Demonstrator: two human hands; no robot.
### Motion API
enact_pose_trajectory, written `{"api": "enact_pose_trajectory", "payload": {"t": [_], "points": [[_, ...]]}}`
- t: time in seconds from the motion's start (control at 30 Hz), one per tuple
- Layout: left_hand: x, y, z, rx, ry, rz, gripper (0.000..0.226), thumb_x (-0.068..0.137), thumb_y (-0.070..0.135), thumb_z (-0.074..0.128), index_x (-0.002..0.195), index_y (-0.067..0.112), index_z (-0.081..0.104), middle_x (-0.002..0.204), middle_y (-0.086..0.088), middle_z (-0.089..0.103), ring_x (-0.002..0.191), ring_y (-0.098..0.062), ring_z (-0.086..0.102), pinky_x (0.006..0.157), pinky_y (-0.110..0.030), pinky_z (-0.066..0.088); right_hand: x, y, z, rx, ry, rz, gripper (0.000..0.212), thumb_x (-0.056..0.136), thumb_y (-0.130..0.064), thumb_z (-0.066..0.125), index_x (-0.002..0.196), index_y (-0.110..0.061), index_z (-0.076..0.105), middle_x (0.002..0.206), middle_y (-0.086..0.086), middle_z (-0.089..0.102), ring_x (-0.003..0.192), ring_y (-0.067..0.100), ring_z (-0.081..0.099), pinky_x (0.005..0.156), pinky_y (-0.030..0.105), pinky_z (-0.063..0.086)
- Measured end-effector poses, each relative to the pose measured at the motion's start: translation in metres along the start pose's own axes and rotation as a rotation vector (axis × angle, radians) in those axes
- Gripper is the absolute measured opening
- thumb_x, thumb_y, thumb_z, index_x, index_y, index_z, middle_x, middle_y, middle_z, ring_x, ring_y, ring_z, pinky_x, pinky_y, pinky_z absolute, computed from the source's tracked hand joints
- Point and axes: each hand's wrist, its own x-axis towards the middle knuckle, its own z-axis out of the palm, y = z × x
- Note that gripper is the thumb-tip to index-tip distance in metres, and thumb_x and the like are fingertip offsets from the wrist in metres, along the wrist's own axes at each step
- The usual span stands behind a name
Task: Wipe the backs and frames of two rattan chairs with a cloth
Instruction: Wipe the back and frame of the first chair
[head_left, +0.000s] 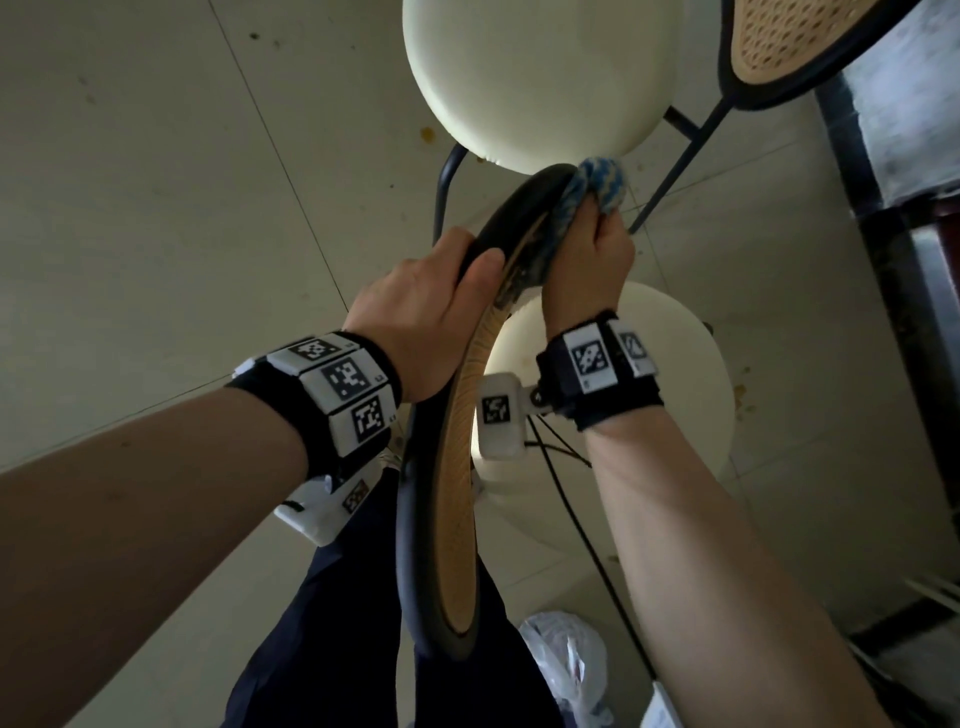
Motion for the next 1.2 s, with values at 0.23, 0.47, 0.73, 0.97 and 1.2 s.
{"api": "enact_pose_trajectory", "payload": {"t": [0.23,0.47,0.73,0.97,1.2], "points": [[0.001,-0.003,0.002,-0.011,0.005,0.019,0.046,0.100,0.063,0.019,0.105,0.027,0.047,0.073,0.004,0.061,0.060,-0.016,0.061,0.057,-0.033,0.047,0.042,0.040,0.011,-0.111,-0.008,0.260,0.038,0.103,-0.025,0.040,0.107,0.004,0.065,0.092,0.010,0.065,0.092,0.027,0.062,0.078,0.032,0.052],[0.001,-0.004,0.002,-0.001,0.016,0.017,0.046,0.099,0.063,0.019,0.104,0.027,0.048,0.073,0.004,0.060,0.062,-0.016,0.061,0.058,-0.032,0.043,0.023,0.036,0.011,-0.029,-0.061,0.370,0.031,0.100,-0.021,0.043,0.101,0.002,0.063,0.105,0.024,0.066,0.099,0.039,0.064,0.090,0.052,0.053],[0.000,-0.002,0.001,-0.015,0.019,0.015,0.045,0.100,0.061,0.022,0.102,0.024,0.047,0.075,0.002,0.060,0.067,-0.022,0.060,0.068,-0.046,0.053,-0.024,-0.009,-0.001,0.102,-0.073,0.086,0.029,0.098,-0.022,0.051,0.071,-0.017,0.060,0.068,-0.005,0.061,0.066,0.007,0.058,0.059,0.021,0.047],[0.000,0.000,0.001,-0.040,0.024,0.022,0.042,0.098,0.060,0.022,0.098,0.024,0.044,0.077,0.003,0.058,0.069,-0.023,0.059,0.068,-0.043,0.049,-0.092,0.006,-0.018,0.003,-0.226,-0.010,0.023,0.100,-0.026,0.047,0.088,-0.014,0.062,0.084,0.005,0.068,0.080,0.021,0.066,0.070,0.039,0.053],[0.000,0.000,0.001,-0.062,0.029,0.019,0.041,0.097,0.061,0.021,0.097,0.027,0.044,0.078,0.004,0.058,0.071,-0.024,0.059,0.070,-0.046,0.050,-0.096,0.009,-0.019,-0.097,-0.259,-0.121,0.032,0.098,-0.035,0.040,0.096,-0.009,0.059,0.088,0.007,0.067,0.083,0.023,0.064,0.074,0.048,0.052]]}}
